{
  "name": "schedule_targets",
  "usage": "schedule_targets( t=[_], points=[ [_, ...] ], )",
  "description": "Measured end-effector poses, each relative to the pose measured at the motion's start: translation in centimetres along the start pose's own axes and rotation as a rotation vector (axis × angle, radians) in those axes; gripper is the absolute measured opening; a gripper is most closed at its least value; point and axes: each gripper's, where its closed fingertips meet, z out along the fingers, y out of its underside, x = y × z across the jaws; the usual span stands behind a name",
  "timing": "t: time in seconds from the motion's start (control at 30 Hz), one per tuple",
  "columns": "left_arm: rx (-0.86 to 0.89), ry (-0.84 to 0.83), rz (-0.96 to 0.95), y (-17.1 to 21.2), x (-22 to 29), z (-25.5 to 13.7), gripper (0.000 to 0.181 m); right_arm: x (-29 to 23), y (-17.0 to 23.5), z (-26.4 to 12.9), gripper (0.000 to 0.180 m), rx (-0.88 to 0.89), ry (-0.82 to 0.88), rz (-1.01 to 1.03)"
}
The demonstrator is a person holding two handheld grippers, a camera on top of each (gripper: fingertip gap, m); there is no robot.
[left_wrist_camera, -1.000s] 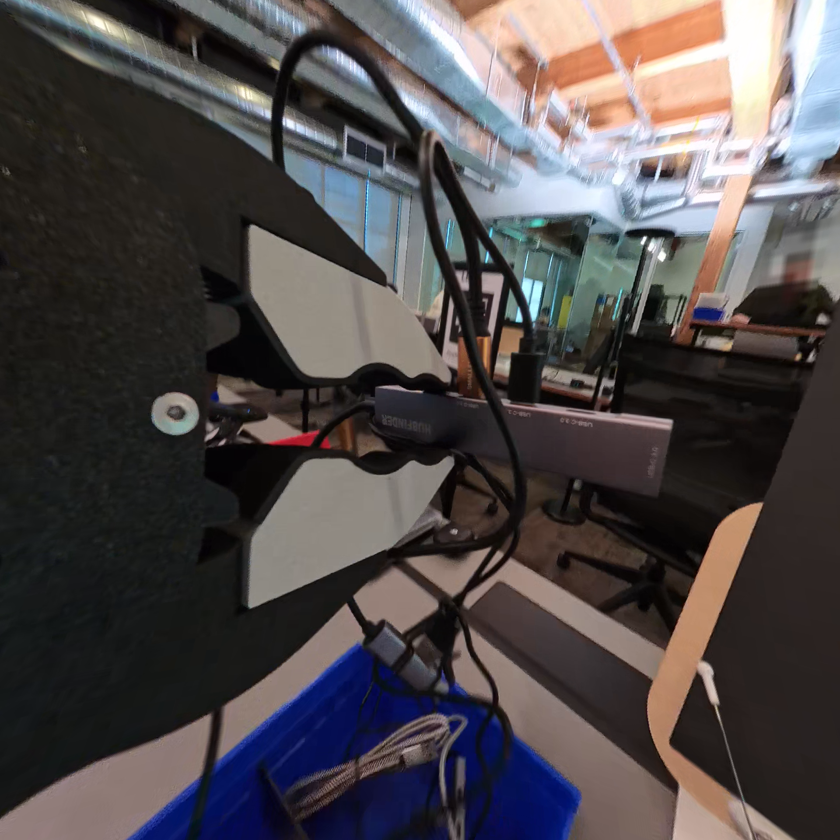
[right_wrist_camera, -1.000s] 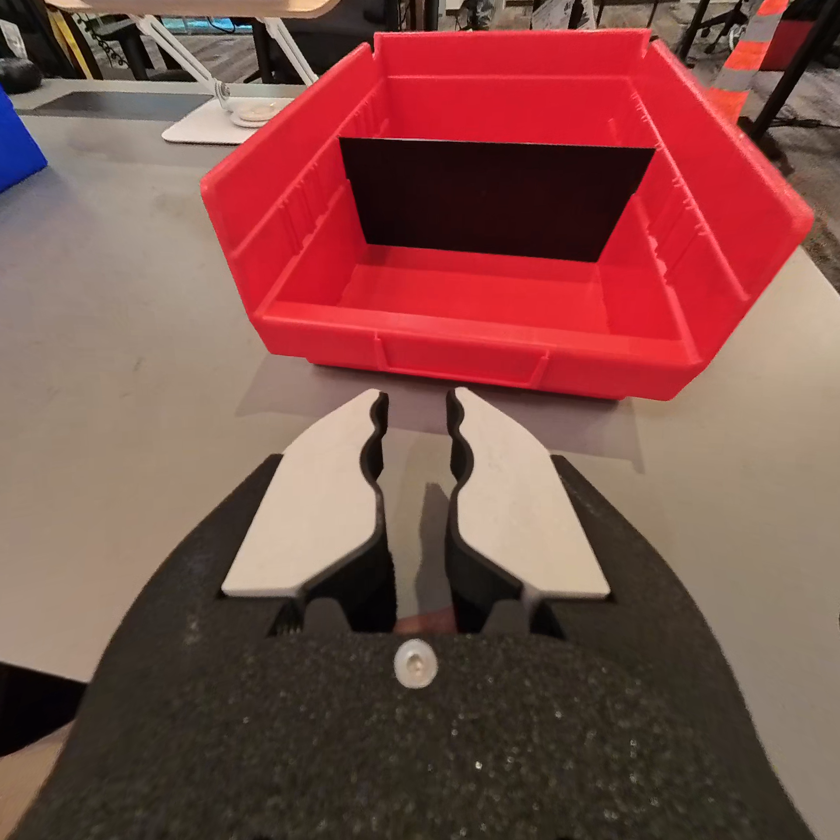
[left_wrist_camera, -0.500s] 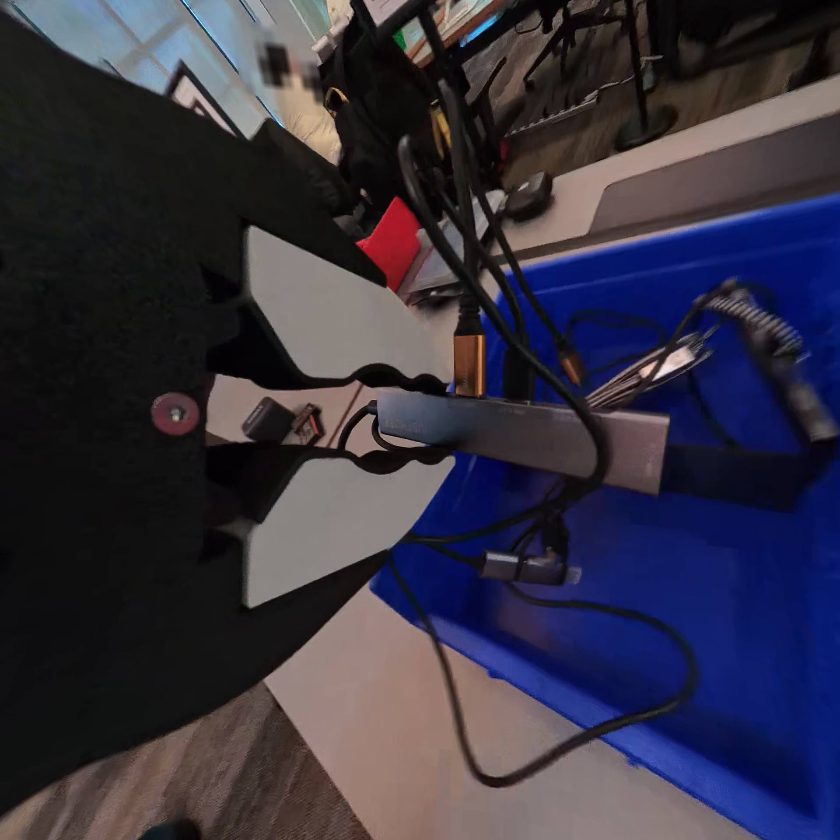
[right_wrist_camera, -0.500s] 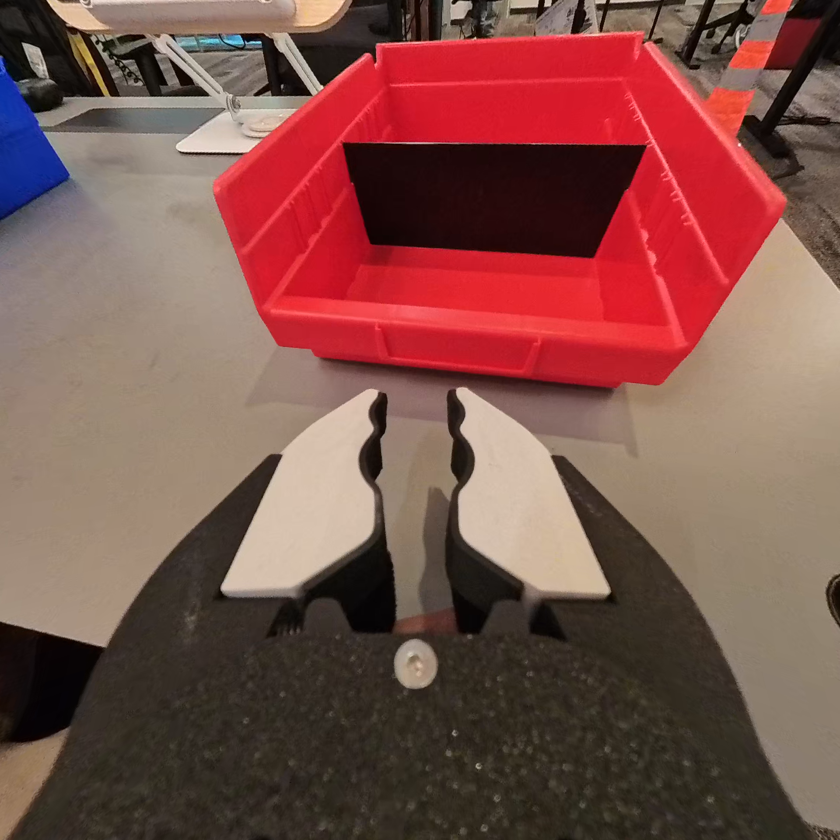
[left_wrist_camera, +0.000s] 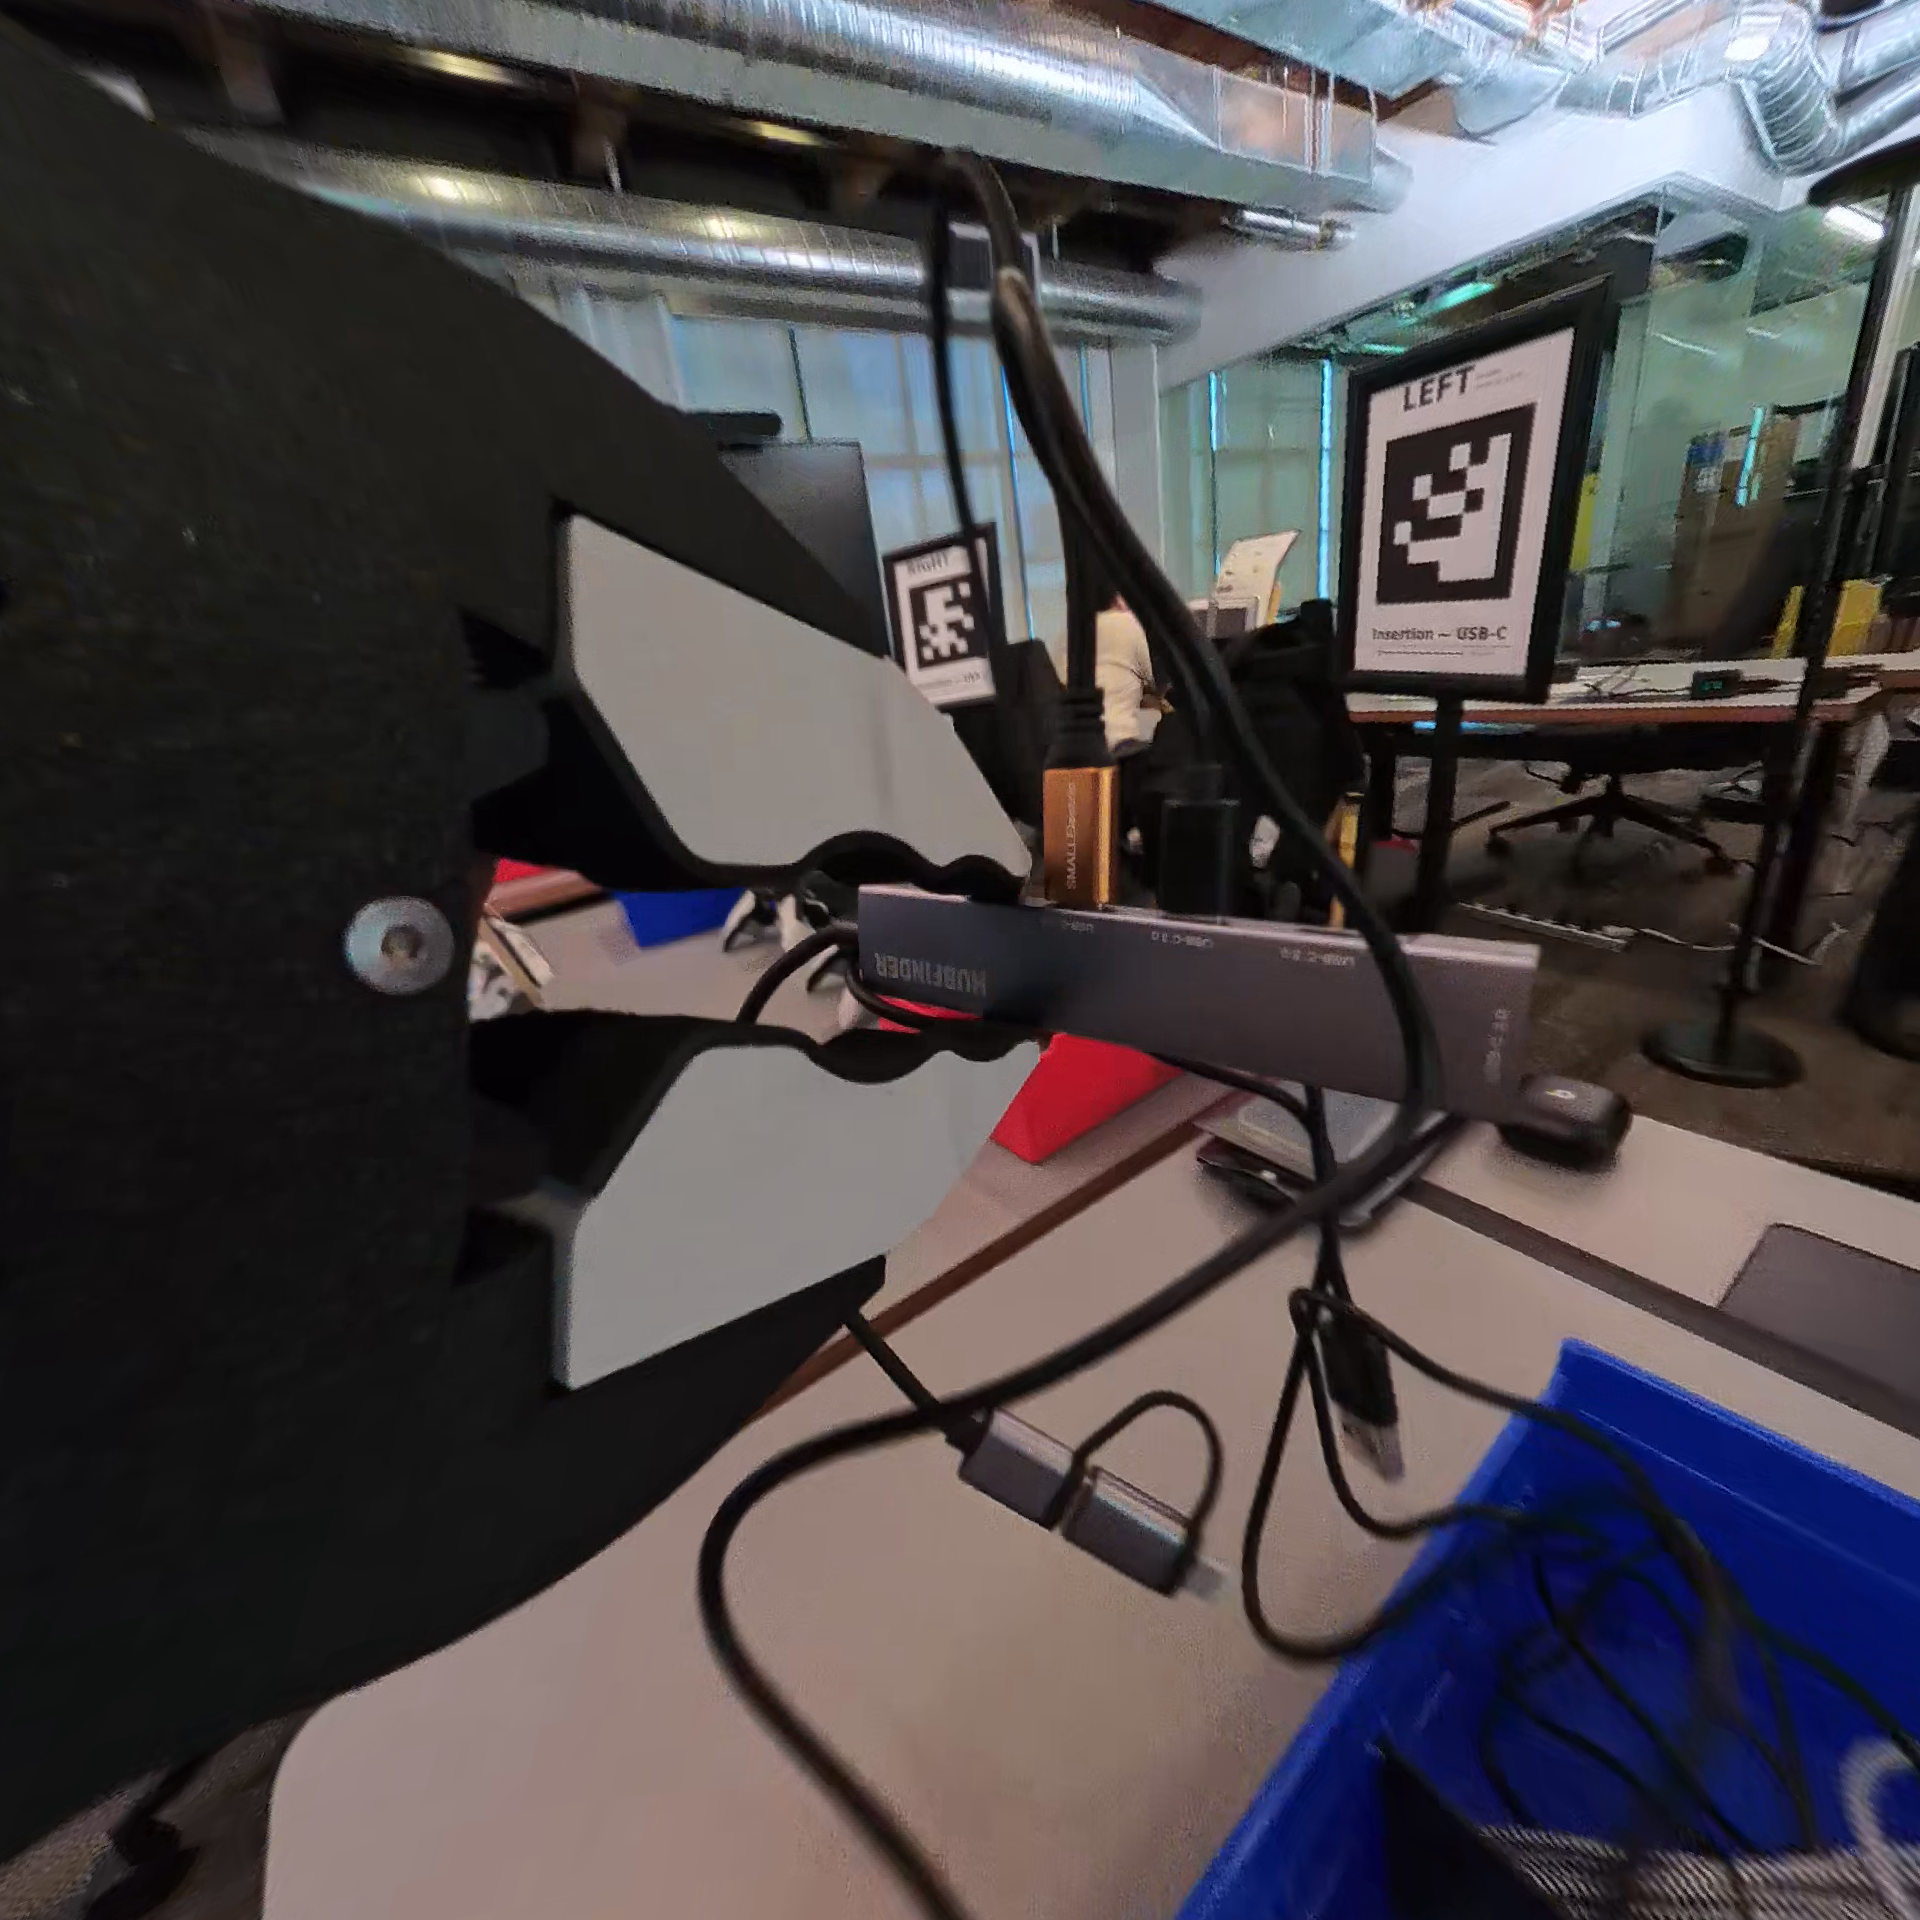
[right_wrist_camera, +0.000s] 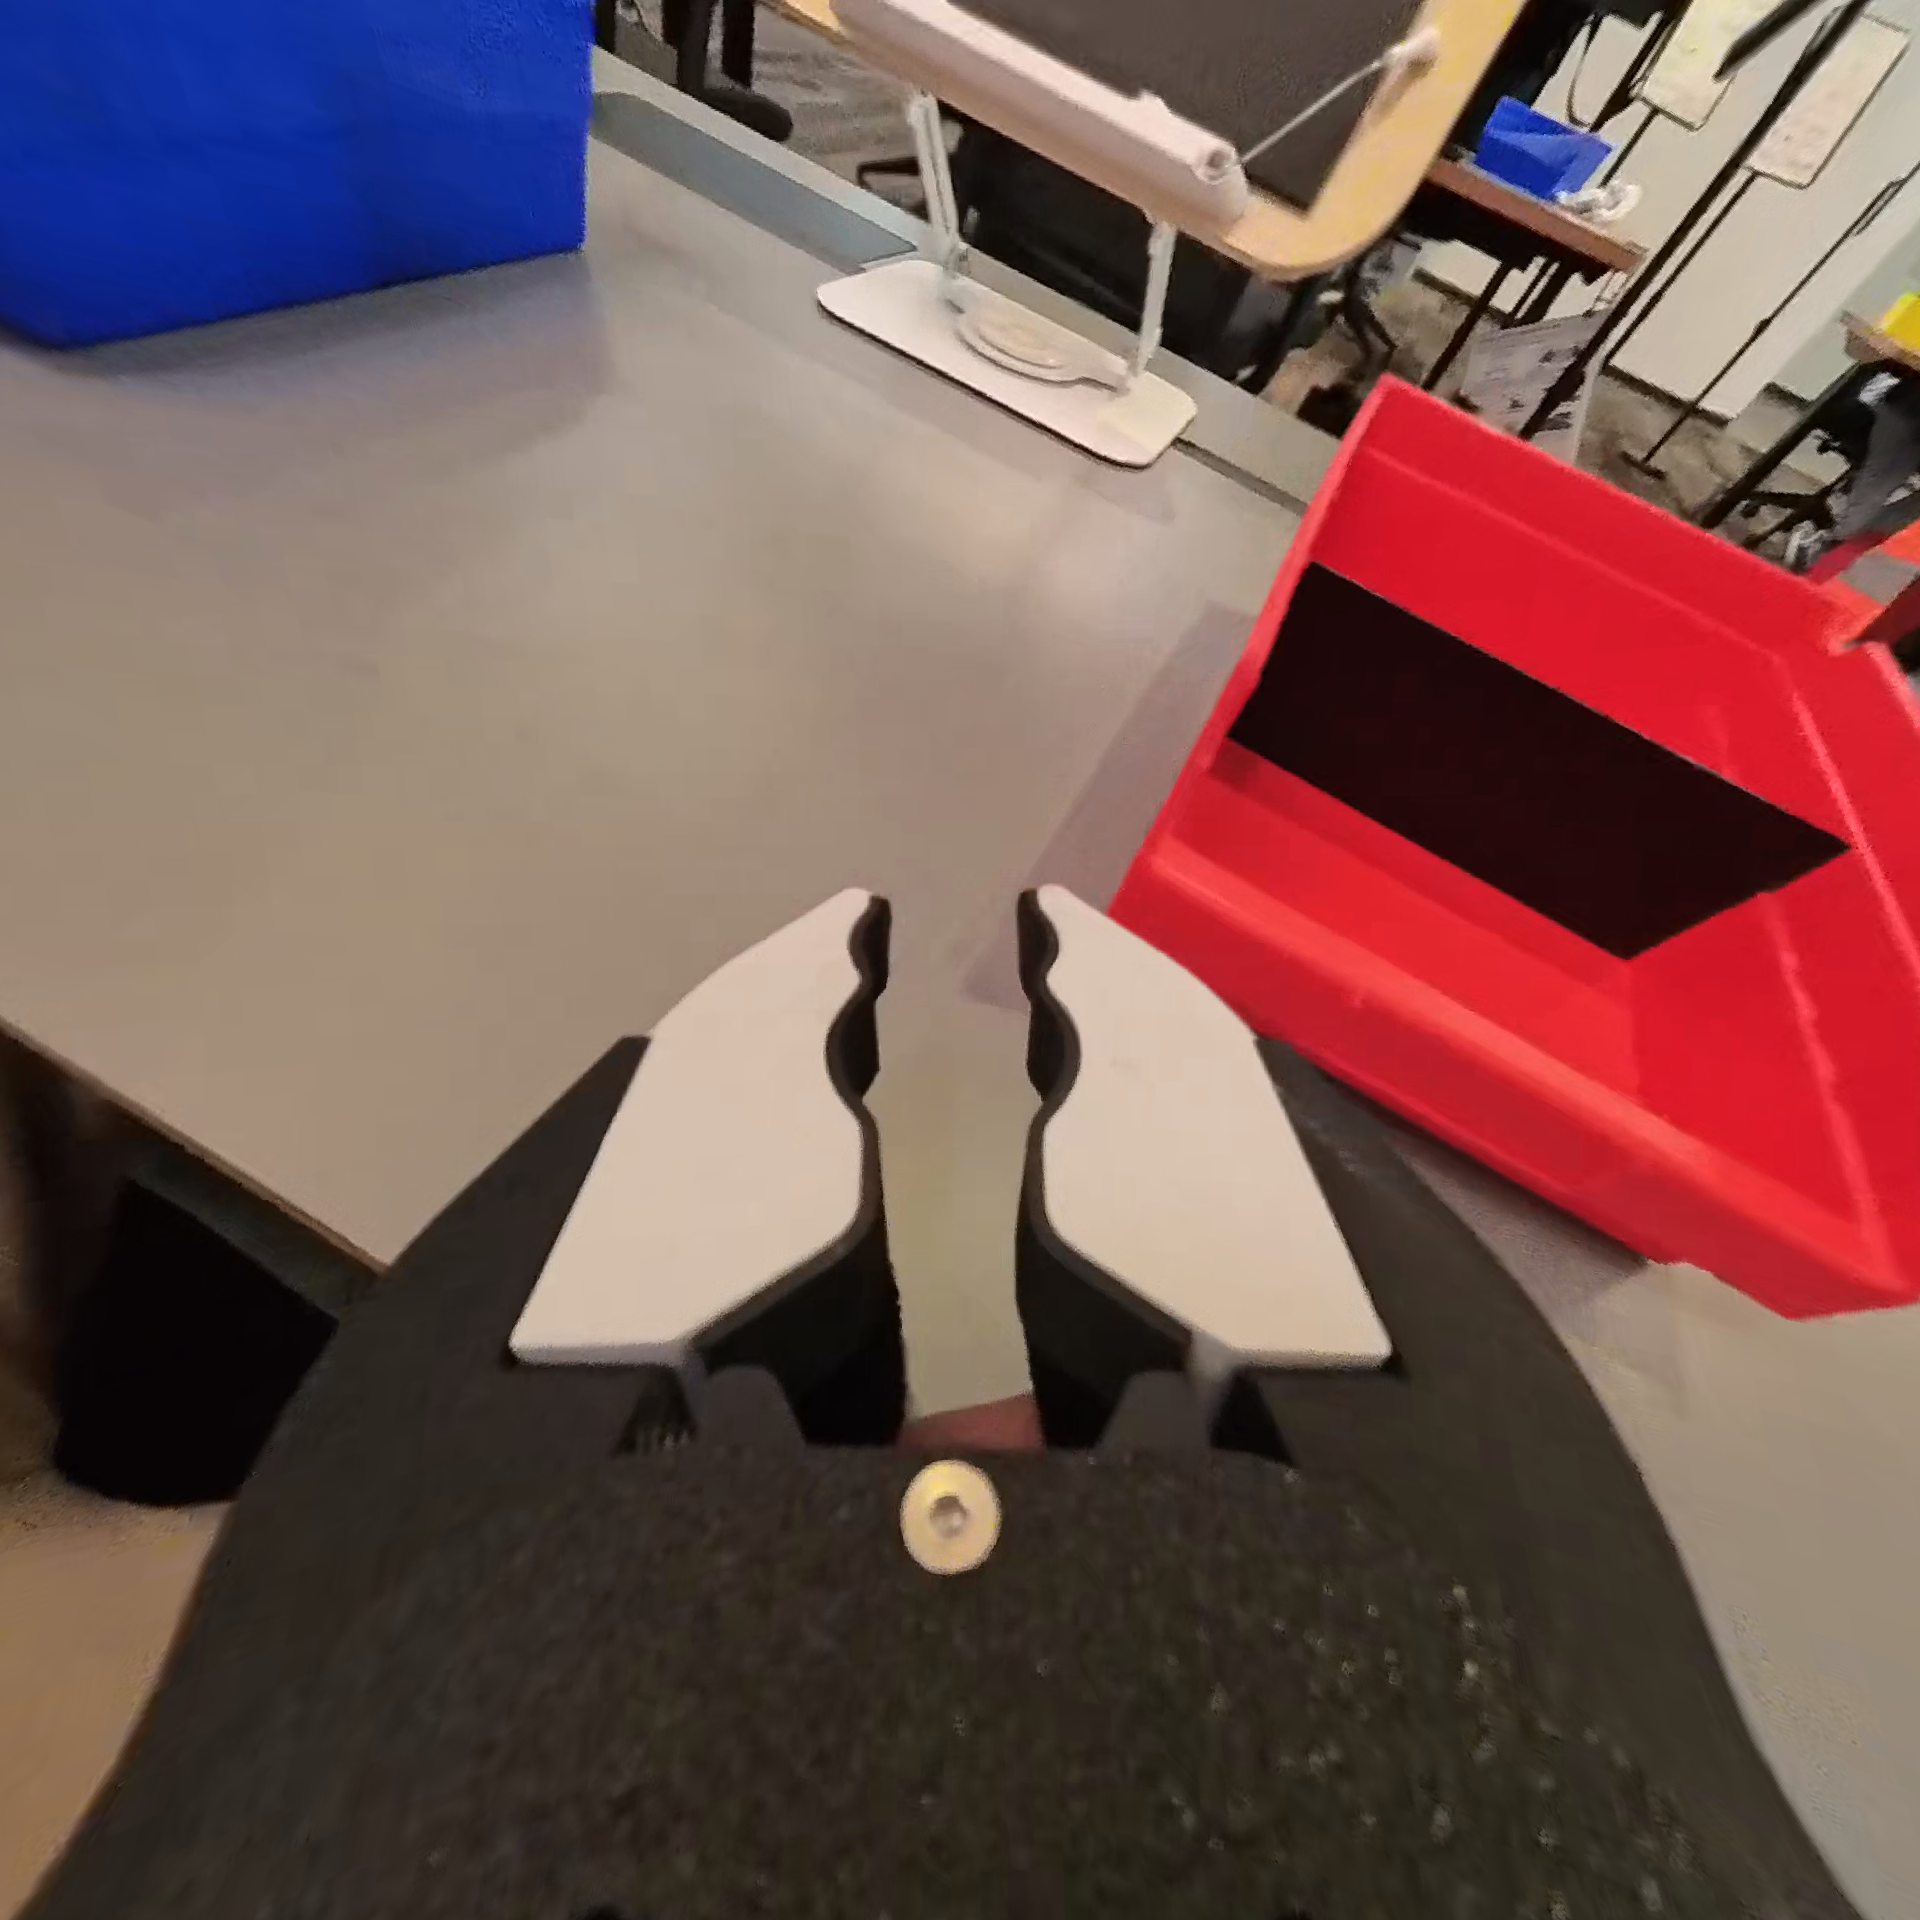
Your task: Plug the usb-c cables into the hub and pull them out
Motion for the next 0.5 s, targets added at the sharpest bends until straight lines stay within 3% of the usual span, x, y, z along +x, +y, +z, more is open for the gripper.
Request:
schedule_targets(
  t=[0.23,0.5],
  points=[
    [0.140,0.069,0.030,-2.3,2.2,-2.0,0.023,-8.4,-7.8,2.9,0.024,0.086,-0.322,-0.014],
    [0.236,0.085,0.046,-5.7,3.3,-4.7,0.022,-19.5,-24.9,13.8,0.028,0.192,-0.778,-0.154]
  ],
)
